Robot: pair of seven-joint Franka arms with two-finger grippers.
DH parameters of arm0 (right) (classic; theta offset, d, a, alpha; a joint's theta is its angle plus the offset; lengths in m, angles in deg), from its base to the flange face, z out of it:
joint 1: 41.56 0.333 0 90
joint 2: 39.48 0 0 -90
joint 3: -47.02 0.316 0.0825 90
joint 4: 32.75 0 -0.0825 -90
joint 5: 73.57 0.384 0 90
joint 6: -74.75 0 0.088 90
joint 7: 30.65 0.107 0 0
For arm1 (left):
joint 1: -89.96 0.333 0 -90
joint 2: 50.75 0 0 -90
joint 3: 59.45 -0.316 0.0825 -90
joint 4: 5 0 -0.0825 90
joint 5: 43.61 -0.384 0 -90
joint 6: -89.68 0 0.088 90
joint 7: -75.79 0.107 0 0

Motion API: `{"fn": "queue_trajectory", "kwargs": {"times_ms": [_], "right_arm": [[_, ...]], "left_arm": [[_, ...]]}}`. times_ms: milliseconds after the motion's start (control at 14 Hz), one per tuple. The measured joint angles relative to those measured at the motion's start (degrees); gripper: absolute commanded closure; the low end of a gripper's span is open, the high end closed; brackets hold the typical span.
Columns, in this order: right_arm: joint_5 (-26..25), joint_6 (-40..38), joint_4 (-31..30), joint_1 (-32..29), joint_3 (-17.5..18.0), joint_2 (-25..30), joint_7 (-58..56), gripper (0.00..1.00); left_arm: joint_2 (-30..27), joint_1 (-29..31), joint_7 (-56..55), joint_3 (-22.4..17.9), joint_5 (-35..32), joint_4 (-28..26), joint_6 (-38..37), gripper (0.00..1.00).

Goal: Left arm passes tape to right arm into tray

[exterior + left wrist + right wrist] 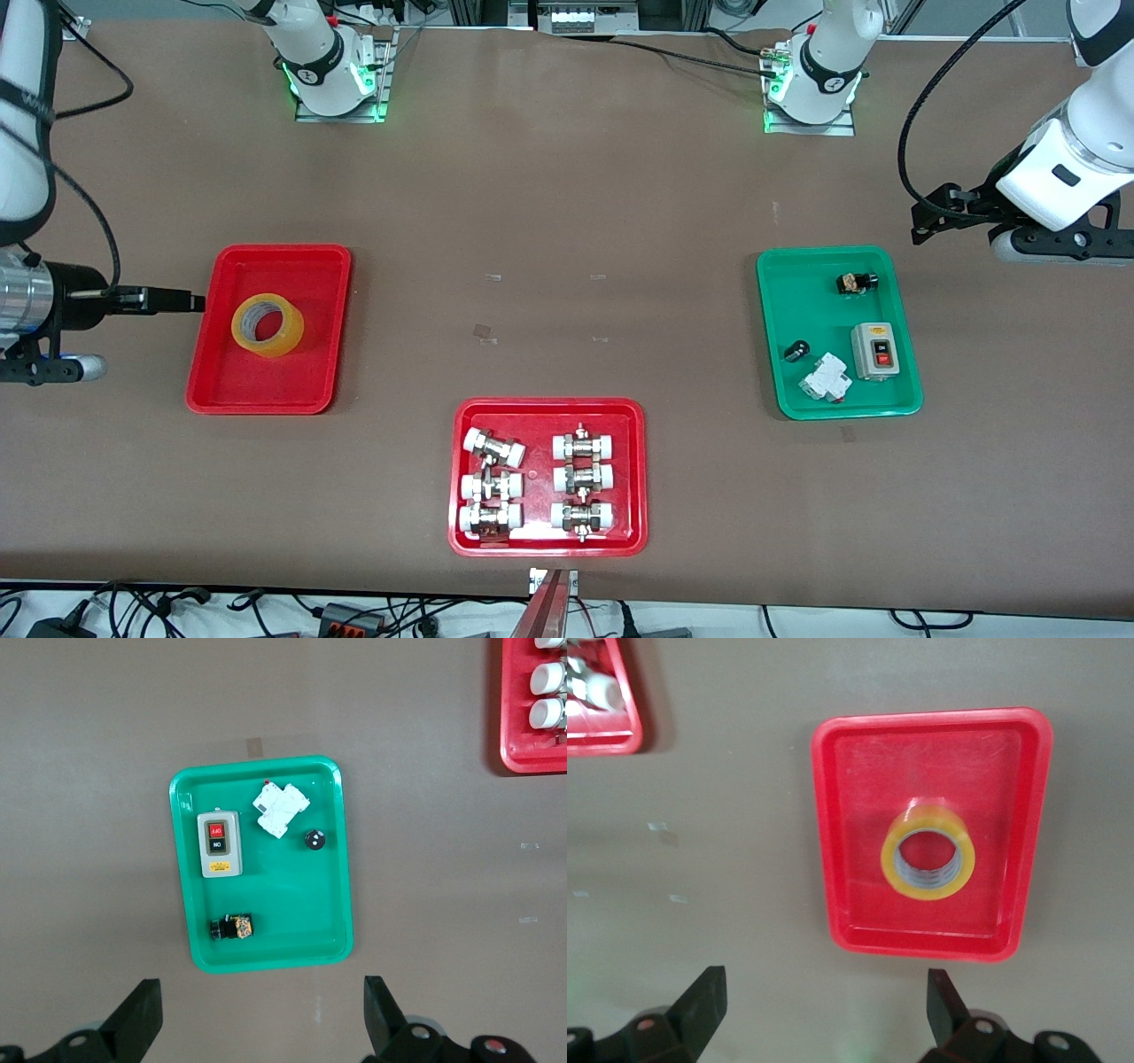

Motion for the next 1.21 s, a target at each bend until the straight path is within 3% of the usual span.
{"fn": "queue_trajectory", "kwargs": {"times_ms": [429,786,1000,1214], "right_arm": [[-8.5,1.4,5.2,1.3,-0.5,1.1,2.6,0.00],[-10.9,11.5,-1.2,0.1,-0.5,6.2,2.0,0.00],[-10.7,12.8,-3.6,-4.0,2.6,7.8,1.5,0.00],[-10.8,12.8,-4.6,-4.0,3.8,9.2,1.4,0.00]], "left_arm": [[0.0,0.1,0.0,0.0,0.0,0.0,0.0,0.00],[0.0,0.2,0.0,-0.1,0.0,0.0,0.0,0.00],[0.0,0.2,0.0,-0.1,0.0,0.0,0.0,0.00],[0.0,0.2,0.0,-0.1,0.0,0.0,0.0,0.00]]}}
